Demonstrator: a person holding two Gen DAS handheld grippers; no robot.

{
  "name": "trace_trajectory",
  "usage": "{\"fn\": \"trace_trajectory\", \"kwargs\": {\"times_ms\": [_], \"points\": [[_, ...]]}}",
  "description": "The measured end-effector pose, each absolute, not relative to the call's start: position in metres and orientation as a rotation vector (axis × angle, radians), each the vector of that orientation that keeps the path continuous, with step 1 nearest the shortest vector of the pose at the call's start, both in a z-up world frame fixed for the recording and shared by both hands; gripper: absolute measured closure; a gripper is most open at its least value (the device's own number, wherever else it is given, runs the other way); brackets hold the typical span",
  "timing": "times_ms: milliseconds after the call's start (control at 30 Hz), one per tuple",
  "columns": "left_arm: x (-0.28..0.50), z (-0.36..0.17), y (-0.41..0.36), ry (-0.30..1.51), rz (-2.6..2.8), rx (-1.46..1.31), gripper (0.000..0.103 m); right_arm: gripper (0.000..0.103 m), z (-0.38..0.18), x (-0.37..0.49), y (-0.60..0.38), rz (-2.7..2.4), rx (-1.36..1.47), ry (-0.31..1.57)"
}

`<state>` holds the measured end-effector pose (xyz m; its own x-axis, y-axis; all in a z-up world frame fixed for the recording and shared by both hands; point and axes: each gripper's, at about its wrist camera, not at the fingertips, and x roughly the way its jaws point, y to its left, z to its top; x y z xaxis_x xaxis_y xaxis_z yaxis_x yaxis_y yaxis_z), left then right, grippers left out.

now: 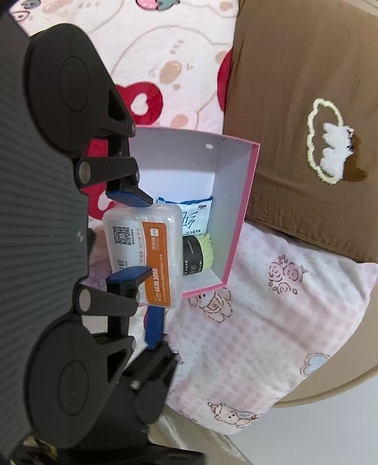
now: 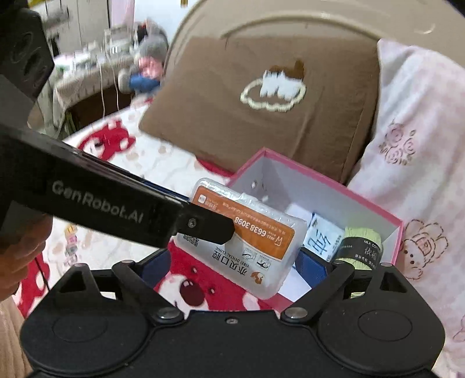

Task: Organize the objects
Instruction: 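Lift the dental-floss box with the left tool over the pink box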

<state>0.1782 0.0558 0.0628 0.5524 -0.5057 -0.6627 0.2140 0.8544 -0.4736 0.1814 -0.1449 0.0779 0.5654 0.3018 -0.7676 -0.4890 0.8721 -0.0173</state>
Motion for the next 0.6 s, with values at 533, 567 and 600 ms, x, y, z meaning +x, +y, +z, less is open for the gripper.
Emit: {"fn": "trace_trajectory", "kwargs": {"times_ms": [533,567,600], "points": [[0.249,-0.009,0.057,0.875,-0.347,-0.330,0.061,0.037,0.011,0.273,-0.171,0.415,-0.006,0.947],[0.253,-0.013,0.058,0.879,-0.343,-0.330,0.061,0.037,0.007,0.277,-0.174,0.413,0.007,0.944],[0.256,-0.017,0.058,0.886,-0.336,-0.332,0.061,0.038,0.003,0.280,-0.176,0.412,0.020,0.943]]}}
